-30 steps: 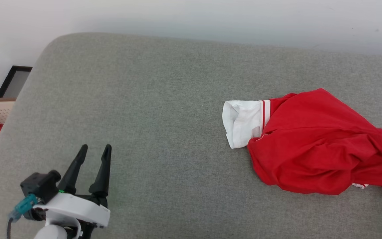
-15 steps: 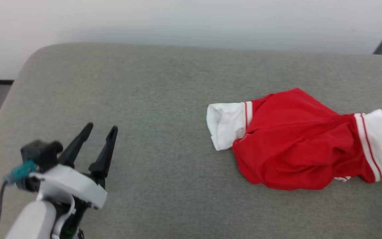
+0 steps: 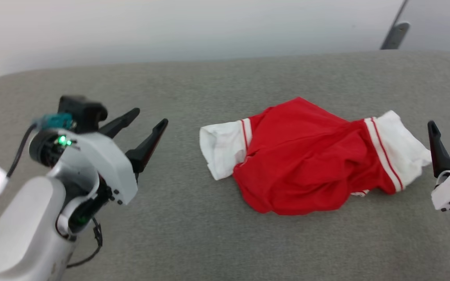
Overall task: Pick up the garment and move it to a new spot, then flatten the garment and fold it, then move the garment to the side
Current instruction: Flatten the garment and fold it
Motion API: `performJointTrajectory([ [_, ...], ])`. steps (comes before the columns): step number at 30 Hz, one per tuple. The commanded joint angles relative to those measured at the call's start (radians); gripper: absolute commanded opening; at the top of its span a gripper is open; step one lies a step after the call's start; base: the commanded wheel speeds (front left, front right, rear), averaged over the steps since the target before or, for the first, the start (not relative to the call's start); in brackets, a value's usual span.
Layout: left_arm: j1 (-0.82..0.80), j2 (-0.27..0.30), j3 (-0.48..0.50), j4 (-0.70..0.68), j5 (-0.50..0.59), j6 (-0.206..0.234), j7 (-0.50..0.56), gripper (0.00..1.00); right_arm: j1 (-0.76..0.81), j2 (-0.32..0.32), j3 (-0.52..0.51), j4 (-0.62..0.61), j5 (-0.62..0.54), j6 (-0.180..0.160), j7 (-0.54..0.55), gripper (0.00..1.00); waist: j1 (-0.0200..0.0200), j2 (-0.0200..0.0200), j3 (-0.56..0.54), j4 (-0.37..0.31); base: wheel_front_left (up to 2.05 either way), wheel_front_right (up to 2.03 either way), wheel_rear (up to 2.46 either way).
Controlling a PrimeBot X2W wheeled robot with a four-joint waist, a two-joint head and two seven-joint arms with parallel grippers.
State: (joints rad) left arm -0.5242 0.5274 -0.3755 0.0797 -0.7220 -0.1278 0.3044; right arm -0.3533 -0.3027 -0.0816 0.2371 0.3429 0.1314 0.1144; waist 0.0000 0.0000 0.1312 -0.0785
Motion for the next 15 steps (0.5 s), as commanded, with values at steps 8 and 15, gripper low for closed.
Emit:
performJointTrajectory([
  [8,-0.156,0.019,-0.127,0.083,-0.072,-0.004,0.187,1.0,0.023,0.059,0.023,-0.062,-0.074,-0.001,-0.178,1.0,0.0,0.0,0.064,-0.113,0.0,0.0,0.0],
  [15,-0.238,0.024,-0.207,0.196,-0.072,-0.004,0.289,1.0,0.001,0.095,0.04,-0.078,-0.092,-0.001,-0.249,1.0,0.0,0.0,0.134,-0.168,0.0,0.0,0.0],
])
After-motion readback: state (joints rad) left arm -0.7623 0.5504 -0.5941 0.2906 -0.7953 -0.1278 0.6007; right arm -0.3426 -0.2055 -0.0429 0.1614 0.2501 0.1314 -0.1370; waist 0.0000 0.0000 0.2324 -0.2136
